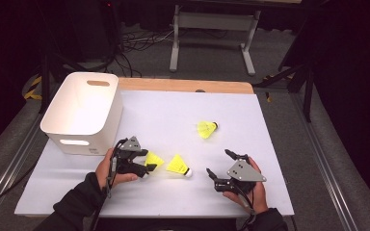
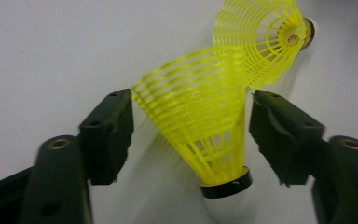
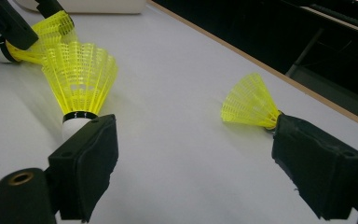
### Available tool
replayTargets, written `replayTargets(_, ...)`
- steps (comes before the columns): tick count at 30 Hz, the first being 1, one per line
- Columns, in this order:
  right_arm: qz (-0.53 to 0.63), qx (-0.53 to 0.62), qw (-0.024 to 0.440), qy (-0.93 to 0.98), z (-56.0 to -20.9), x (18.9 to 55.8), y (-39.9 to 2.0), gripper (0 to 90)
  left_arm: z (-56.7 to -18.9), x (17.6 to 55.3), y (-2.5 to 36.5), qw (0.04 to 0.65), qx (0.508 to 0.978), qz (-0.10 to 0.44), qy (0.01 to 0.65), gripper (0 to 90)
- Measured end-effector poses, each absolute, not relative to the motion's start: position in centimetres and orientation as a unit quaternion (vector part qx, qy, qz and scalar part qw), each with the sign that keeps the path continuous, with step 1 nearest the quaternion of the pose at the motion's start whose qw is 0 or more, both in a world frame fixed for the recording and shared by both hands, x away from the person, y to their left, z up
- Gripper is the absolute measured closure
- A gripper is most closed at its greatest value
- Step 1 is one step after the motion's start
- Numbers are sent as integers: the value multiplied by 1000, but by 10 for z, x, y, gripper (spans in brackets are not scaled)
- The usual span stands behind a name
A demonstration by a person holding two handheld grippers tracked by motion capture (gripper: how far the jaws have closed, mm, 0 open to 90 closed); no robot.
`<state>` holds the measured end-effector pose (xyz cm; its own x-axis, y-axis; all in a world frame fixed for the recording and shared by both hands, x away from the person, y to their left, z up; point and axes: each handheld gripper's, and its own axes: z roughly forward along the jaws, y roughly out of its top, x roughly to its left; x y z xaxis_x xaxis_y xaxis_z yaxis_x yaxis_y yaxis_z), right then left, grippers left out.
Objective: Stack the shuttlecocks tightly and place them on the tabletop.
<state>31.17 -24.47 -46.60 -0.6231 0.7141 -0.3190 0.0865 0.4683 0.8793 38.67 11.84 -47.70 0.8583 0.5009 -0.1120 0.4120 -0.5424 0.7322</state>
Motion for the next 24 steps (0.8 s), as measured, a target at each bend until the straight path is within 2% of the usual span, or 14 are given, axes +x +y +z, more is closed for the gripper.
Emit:
replayTargets(6, 444, 253, 346, 787, -467, 312, -243, 156, -471, 398, 112, 386, 889, 45, 240, 486)
replayTargets(13, 444, 253, 345, 787, -467, 313, -244, 159, -452, 408, 104, 358, 909, 72, 201, 604)
replayTargets(19, 443, 254, 344, 788, -468, 313, -243, 160, -435, 421, 98, 352, 909, 115, 190, 610)
replayTargets(24, 439, 254, 342, 791, -470, 315, -243, 160, -431, 439, 89, 343, 909, 148, 185, 582)
